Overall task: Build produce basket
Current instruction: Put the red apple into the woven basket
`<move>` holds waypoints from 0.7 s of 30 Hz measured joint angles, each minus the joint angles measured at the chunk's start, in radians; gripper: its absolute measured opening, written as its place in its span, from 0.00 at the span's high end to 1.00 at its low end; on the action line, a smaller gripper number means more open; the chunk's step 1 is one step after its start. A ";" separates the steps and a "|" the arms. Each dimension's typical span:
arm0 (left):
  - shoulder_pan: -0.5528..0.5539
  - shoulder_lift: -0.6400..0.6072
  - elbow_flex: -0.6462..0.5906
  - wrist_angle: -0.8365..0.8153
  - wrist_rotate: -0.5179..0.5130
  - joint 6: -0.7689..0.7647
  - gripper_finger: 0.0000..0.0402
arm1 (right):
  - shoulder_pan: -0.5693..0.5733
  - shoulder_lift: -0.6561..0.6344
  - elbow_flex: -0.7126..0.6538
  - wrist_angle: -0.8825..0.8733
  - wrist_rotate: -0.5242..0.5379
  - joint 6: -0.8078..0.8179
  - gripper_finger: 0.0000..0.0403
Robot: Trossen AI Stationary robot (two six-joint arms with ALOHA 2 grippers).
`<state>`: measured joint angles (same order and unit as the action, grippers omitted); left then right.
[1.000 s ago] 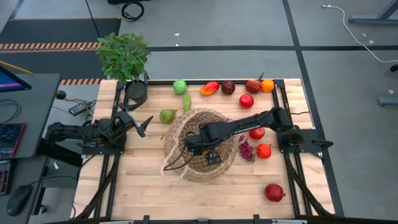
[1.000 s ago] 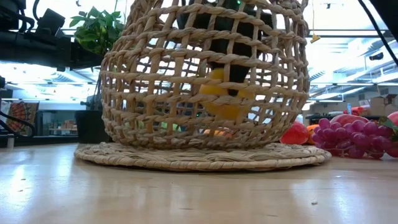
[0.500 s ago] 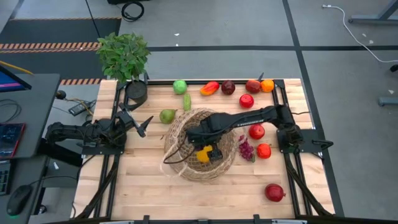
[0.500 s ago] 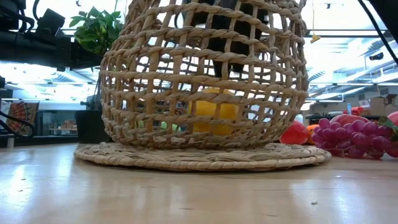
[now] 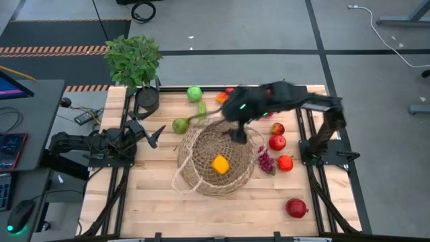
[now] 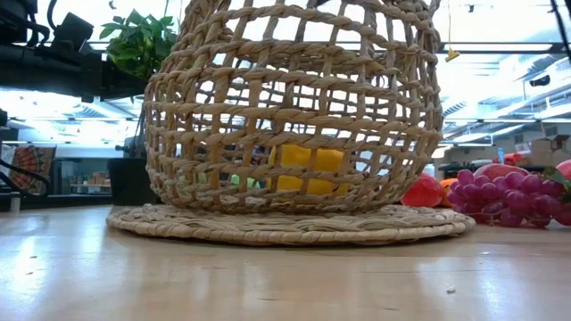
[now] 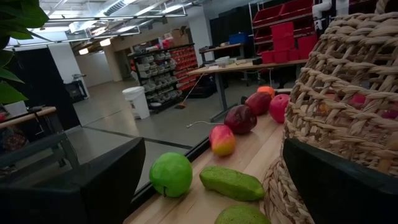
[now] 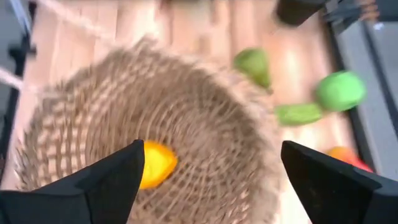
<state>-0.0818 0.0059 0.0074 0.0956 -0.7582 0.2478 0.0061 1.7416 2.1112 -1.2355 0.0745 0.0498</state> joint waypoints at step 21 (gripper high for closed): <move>0.000 0.000 0.000 -0.002 0.000 0.000 0.03 | -0.411 -0.487 -0.608 0.189 -0.023 0.044 0.10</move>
<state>-0.0818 0.0059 0.0074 0.0940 -0.7582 0.2478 -0.4053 1.2543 1.5028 -1.0465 0.0511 0.0938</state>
